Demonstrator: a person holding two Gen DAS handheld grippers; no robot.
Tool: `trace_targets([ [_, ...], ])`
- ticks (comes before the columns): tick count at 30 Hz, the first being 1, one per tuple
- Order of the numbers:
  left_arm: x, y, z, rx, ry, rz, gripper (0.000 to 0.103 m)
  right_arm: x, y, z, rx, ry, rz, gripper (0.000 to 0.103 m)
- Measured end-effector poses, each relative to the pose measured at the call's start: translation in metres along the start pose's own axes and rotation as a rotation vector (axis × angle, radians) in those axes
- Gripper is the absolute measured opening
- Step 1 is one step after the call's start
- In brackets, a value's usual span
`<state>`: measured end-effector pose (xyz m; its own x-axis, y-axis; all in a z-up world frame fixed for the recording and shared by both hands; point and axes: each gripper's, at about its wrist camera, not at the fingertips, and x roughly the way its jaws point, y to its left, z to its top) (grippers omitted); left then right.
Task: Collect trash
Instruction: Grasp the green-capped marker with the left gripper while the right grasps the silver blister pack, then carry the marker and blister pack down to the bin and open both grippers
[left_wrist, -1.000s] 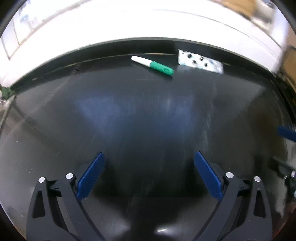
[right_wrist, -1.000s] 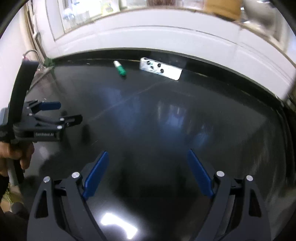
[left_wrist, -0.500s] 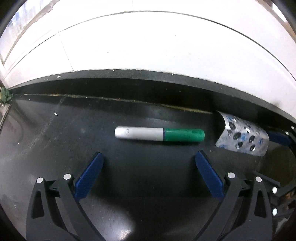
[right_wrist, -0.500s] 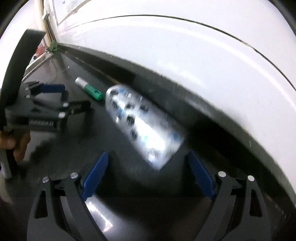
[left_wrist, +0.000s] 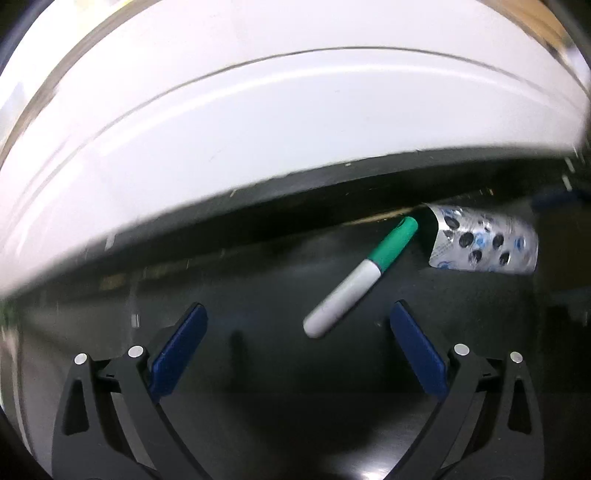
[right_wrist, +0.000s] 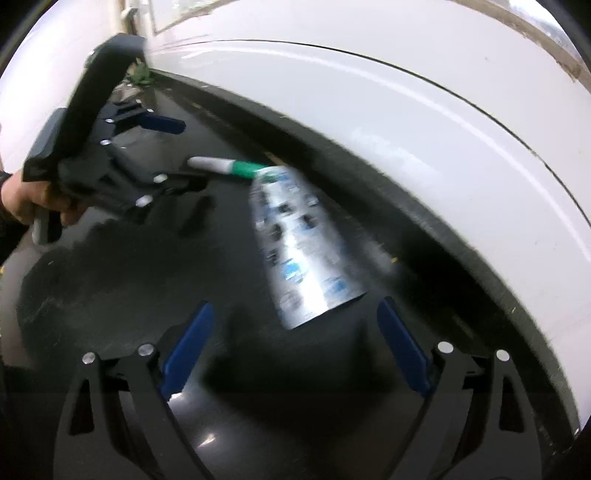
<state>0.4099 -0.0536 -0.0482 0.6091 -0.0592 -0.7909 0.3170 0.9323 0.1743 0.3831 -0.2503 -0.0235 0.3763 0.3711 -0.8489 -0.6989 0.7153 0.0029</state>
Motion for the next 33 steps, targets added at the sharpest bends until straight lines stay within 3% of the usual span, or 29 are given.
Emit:
trace_targets([
  [3, 0.010, 0.003, 0.007, 0.078, -0.014, -0.087, 0.096, 0.013, -0.004, 0.005, 0.026, 0.021, 0.021, 0.087],
  [5, 0.012, 0.006, 0.010, 0.096, -0.024, -0.089, 0.096, 0.017, -0.002, 0.006, 0.009, 0.014, 0.006, 0.088],
  [7, 0.019, 0.009, 0.017, 0.104, -0.027, -0.117, 0.095, 0.018, 0.003, 0.009, -0.007, 0.000, 0.002, 0.084],
  [8, 0.023, 0.010, 0.021, 0.114, -0.039, -0.127, 0.090, 0.017, 0.005, 0.009, -0.008, -0.010, 0.002, 0.074],
  [9, 0.030, 0.013, 0.031, 0.123, -0.046, -0.135, 0.082, 0.016, 0.008, 0.010, -0.008, -0.020, 0.005, 0.062],
  [10, 0.029, 0.012, 0.031, 0.129, -0.055, -0.152, 0.075, 0.014, 0.013, 0.010, -0.014, -0.020, 0.009, 0.055],
  [12, 0.026, 0.011, 0.029, 0.106, -0.056, -0.210, 0.040, 0.011, 0.022, 0.006, -0.024, -0.017, 0.002, 0.049],
  [15, 0.020, 0.003, 0.025, 0.115, -0.059, -0.208, 0.012, 0.007, 0.038, 0.001, 0.008, -0.016, -0.024, 0.040],
  [20, 0.002, -0.013, 0.010, 0.115, -0.042, -0.191, 0.012, -0.022, 0.080, -0.022, 0.101, -0.033, -0.087, 0.037],
  [26, -0.068, -0.021, -0.025, 0.024, -0.062, -0.157, 0.012, -0.066, 0.139, -0.059, 0.194, -0.035, -0.153, 0.038],
  [33, -0.165, -0.038, -0.137, -0.065, -0.003, -0.072, 0.012, -0.120, 0.221, -0.118, 0.296, -0.051, -0.212, 0.040],
])
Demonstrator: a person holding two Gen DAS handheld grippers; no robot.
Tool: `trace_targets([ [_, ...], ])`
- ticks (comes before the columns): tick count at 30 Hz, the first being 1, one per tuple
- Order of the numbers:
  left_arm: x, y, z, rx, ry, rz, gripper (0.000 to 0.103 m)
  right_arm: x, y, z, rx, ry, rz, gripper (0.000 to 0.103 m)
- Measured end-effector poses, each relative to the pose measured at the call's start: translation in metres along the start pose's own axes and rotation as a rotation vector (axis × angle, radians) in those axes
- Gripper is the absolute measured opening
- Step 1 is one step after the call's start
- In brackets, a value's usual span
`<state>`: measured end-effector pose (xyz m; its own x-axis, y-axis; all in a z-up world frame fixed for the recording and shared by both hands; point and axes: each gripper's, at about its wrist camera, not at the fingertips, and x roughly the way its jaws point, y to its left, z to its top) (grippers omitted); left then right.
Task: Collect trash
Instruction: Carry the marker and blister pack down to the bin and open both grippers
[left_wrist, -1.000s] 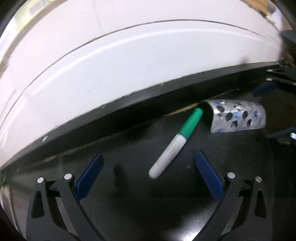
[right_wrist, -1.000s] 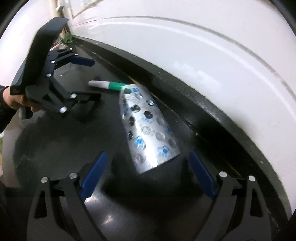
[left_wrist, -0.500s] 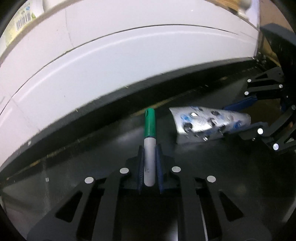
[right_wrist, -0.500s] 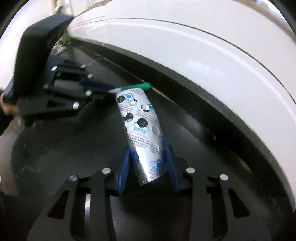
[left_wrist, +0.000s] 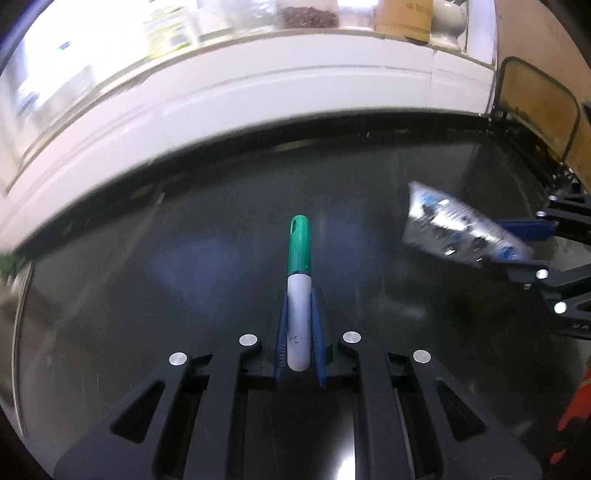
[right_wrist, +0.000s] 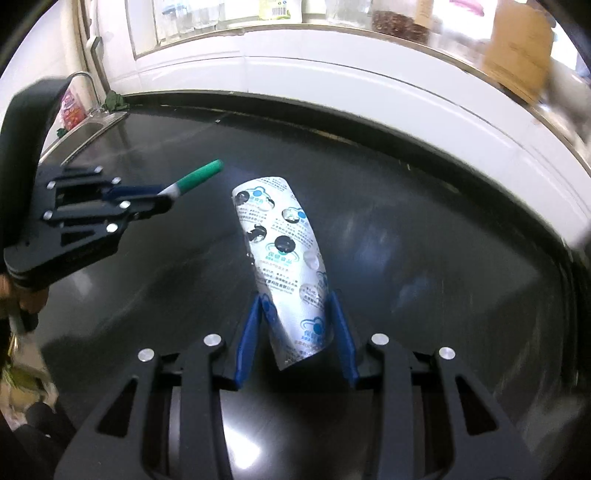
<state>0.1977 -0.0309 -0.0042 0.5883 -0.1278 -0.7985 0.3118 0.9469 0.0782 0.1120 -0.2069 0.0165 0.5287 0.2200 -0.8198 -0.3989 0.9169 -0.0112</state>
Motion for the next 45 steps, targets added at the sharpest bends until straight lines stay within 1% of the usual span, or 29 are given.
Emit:
trace_targets([
  [1, -0.012, -0.001, -0.016, -0.025, 0.009, -0.008, 0.012, -0.010, 0.008, -0.012, 0.015, -0.003, -0.004, 0.040],
  [2, -0.022, -0.003, -0.030, -0.044, 0.015, -0.021, 0.012, -0.014, 0.009, -0.015, 0.026, -0.005, 0.001, 0.040],
  [3, -0.033, -0.006, -0.043, -0.053, 0.015, -0.023, 0.012, -0.023, 0.015, -0.025, 0.040, -0.009, 0.005, 0.040],
  [4, -0.039, -0.010, -0.051, -0.053, 0.012, -0.015, 0.012, -0.025, 0.025, -0.028, 0.048, -0.013, 0.006, 0.040],
  [5, -0.048, -0.014, -0.062, -0.054, 0.005, -0.001, 0.012, -0.035, 0.020, -0.041, 0.058, -0.020, 0.011, 0.040],
  [7, -0.064, -0.015, -0.077, -0.063, -0.005, 0.002, 0.012, -0.046, 0.030, -0.054, 0.073, -0.026, 0.016, 0.041],
  [9, -0.076, -0.015, -0.088, -0.076, -0.015, -0.007, 0.012, -0.046, 0.039, -0.051, 0.078, -0.033, 0.015, 0.041],
  [13, -0.077, -0.024, -0.093, -0.070, -0.017, -0.005, 0.012, -0.058, 0.040, -0.060, 0.087, -0.042, 0.015, 0.041],
  [18, -0.081, -0.020, -0.096, -0.079, -0.022, 0.005, 0.012, -0.050, 0.031, -0.050, 0.093, -0.045, 0.020, 0.041],
  [22, -0.090, -0.005, -0.102, -0.105, -0.034, 0.024, 0.012, -0.045, 0.046, -0.038, 0.073, -0.053, 0.043, 0.042],
  [24, -0.097, 0.009, -0.109, -0.139, -0.042, 0.042, 0.012, -0.041, 0.064, -0.026, 0.047, -0.061, 0.065, 0.042],
  [28, -0.116, 0.050, -0.131, -0.226, -0.050, 0.097, 0.012, -0.033, 0.112, 0.001, -0.023, -0.075, 0.129, 0.043],
  [31, -0.137, 0.085, -0.155, -0.303, -0.059, 0.152, 0.012, -0.025, 0.166, 0.022, -0.095, -0.087, 0.196, 0.043],
  [33, -0.153, 0.110, -0.175, -0.356, -0.063, 0.196, 0.012, -0.017, 0.212, 0.035, -0.154, -0.083, 0.256, 0.043],
  [35, -0.172, 0.138, -0.201, -0.412, -0.062, 0.249, 0.012, -0.011, 0.254, 0.044, -0.209, -0.075, 0.316, 0.044],
  [36, -0.185, 0.156, -0.221, -0.456, -0.058, 0.286, 0.012, -0.009, 0.279, 0.048, -0.243, -0.074, 0.347, 0.044],
  [37, -0.193, 0.168, -0.234, -0.483, -0.054, 0.310, 0.012, -0.008, 0.295, 0.051, -0.265, -0.072, 0.368, 0.044],
  [38, -0.202, 0.180, -0.250, -0.516, -0.046, 0.340, 0.012, -0.005, 0.326, 0.053, -0.307, -0.063, 0.407, 0.045],
  [39, -0.211, 0.194, -0.268, -0.550, -0.036, 0.371, 0.012, -0.003, 0.344, 0.054, -0.327, -0.058, 0.427, 0.045],
  [41, -0.225, 0.213, -0.296, -0.606, -0.017, 0.417, 0.012, 0.001, 0.390, 0.052, -0.387, -0.041, 0.485, 0.045],
  [42, -0.231, 0.222, -0.311, -0.633, -0.006, 0.438, 0.012, 0.002, 0.406, 0.051, -0.405, -0.034, 0.504, 0.045],
  [43, -0.238, 0.231, -0.330, -0.670, 0.008, 0.464, 0.012, 0.005, 0.429, 0.047, -0.437, -0.022, 0.534, 0.045],
  [45, -0.249, 0.247, -0.366, -0.744, 0.041, 0.502, 0.012, 0.009, 0.462, 0.040, -0.487, -0.002, 0.569, 0.045],
])
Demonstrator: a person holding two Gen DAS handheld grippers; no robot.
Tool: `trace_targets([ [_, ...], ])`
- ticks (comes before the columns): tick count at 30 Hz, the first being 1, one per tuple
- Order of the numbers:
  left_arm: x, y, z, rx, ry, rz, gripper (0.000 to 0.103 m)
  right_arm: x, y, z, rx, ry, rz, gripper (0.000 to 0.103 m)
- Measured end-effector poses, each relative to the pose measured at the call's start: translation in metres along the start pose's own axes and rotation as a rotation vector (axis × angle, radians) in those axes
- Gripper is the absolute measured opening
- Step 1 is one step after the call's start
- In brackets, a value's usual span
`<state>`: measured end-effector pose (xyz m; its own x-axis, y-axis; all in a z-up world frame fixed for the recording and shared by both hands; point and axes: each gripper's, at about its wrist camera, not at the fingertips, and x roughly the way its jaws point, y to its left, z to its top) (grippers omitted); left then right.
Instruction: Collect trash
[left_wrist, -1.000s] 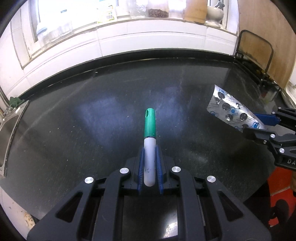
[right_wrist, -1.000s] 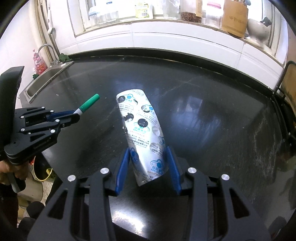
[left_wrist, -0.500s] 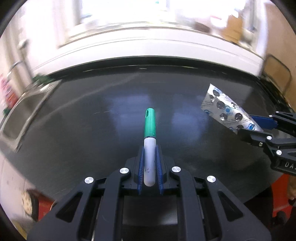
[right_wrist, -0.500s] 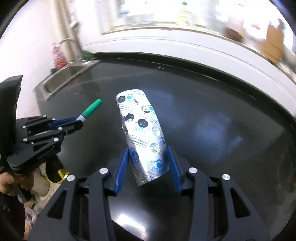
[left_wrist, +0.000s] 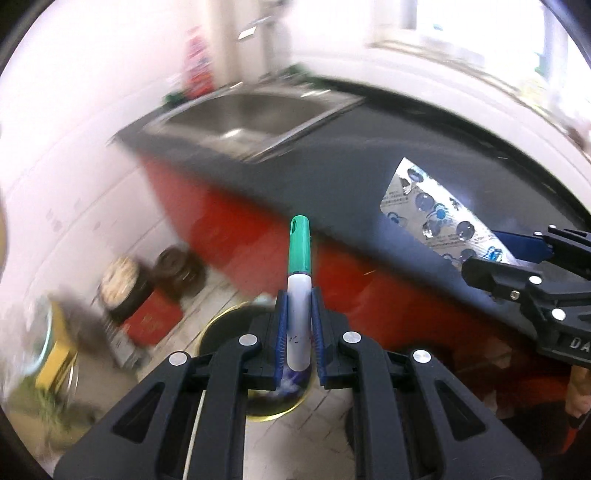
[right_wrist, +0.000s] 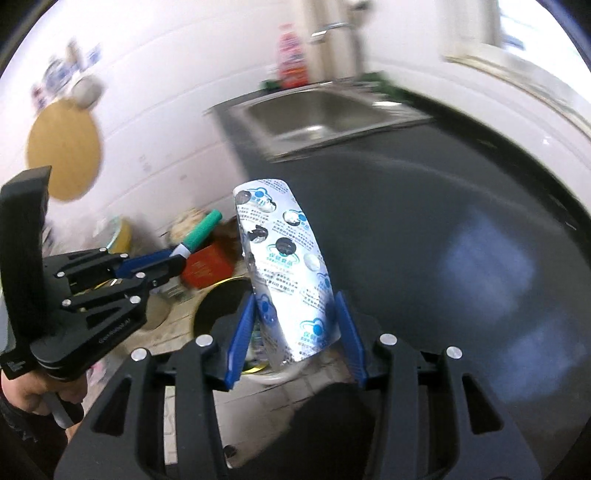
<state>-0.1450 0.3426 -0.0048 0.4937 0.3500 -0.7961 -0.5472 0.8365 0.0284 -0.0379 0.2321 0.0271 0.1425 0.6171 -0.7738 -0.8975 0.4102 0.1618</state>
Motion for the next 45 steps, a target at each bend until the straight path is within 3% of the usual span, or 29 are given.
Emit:
trace_targets([
  [7, 0.036, 0.071, -0.051, -0.149, 0.103, 0.048, 0.012, 0.082, 0.059, -0.002, -0.069, 0.124, 0.064, 0.045],
  [19, 0.145, 0.099, -0.083, -0.295, 0.224, -0.041, 0.012, 0.190, 0.052, -0.024, 0.010, 0.310, 0.025, 0.045],
  [31, 0.166, 0.098, -0.087, -0.286, 0.248, -0.036, 0.012, 0.208, 0.047, -0.024, 0.001, 0.335, 0.029, 0.050],
  [32, 0.165, 0.099, -0.087, -0.284, 0.244, -0.038, 0.014, 0.210, 0.048, -0.024, -0.005, 0.336, 0.027, 0.055],
  [34, 0.164, 0.100, -0.086, -0.290, 0.243, -0.038, 0.042, 0.213, 0.052, -0.023, -0.022, 0.348, 0.025, 0.062],
  [35, 0.163, 0.102, -0.087, -0.297, 0.236, -0.029, 0.070, 0.212, 0.052, -0.023, -0.025, 0.342, 0.027, 0.066],
  [36, 0.160, 0.104, -0.088, -0.304, 0.218, 0.000, 0.072, 0.210, 0.051, -0.024, -0.029, 0.337, 0.023, 0.066],
  [43, 0.148, 0.115, -0.089, -0.327, 0.213, 0.014, 0.072, 0.190, 0.053, -0.027, -0.046, 0.314, 0.029, 0.077],
  [45, 0.139, 0.115, -0.086, -0.331, 0.196, 0.010, 0.078, 0.172, 0.050, -0.024, -0.048, 0.287, 0.029, 0.082],
])
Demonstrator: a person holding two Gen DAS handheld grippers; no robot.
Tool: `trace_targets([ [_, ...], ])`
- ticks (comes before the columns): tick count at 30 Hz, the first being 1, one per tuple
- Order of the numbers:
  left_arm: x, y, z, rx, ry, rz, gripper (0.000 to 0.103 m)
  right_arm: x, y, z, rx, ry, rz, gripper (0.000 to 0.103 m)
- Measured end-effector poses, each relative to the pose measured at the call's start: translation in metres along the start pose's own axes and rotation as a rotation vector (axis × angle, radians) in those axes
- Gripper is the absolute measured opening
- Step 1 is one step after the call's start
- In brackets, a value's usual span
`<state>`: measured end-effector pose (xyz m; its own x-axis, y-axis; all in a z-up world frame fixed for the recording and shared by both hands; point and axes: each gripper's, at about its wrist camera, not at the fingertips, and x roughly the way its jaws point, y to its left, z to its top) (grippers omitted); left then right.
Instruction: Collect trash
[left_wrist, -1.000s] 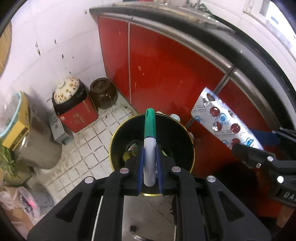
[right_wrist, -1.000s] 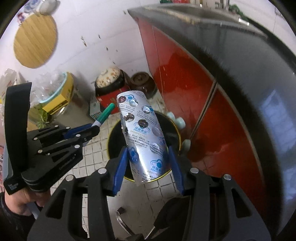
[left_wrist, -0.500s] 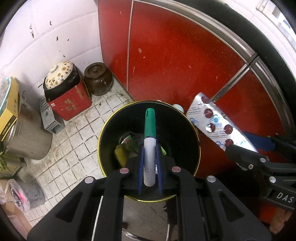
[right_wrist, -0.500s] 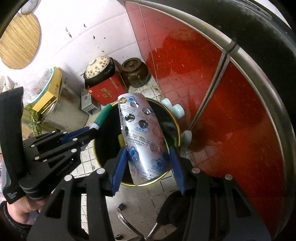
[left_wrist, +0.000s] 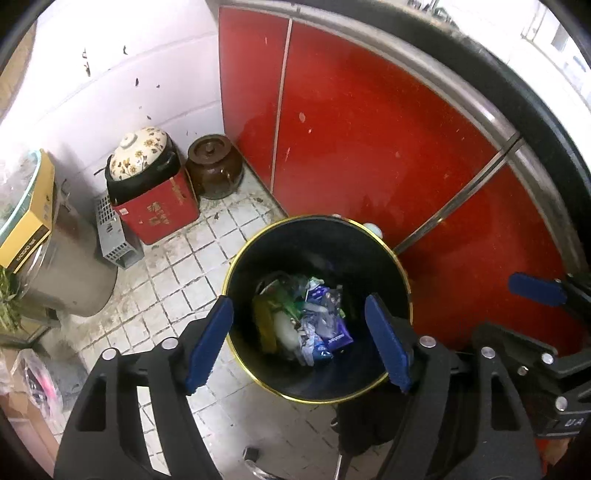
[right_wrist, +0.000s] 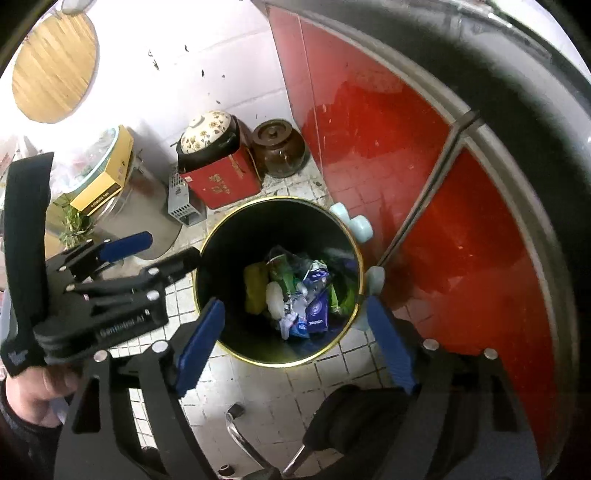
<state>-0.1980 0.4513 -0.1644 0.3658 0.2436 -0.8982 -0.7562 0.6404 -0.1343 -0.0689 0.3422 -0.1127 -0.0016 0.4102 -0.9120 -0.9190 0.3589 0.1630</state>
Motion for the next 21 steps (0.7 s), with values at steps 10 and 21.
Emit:
trace_targets([
  [10, -0.119, -0.097, 0.023, 0.128, -0.228, -0.041, 0.096, -0.207, -0.073, -0.074, 0.155, -0.317, -0.144, 0.096],
  [21, -0.180, -0.346, -0.014, 0.520, -0.259, -0.388, 0.096, -0.380, -0.217, -0.286, 0.696, -0.469, -0.661, 0.096],
])
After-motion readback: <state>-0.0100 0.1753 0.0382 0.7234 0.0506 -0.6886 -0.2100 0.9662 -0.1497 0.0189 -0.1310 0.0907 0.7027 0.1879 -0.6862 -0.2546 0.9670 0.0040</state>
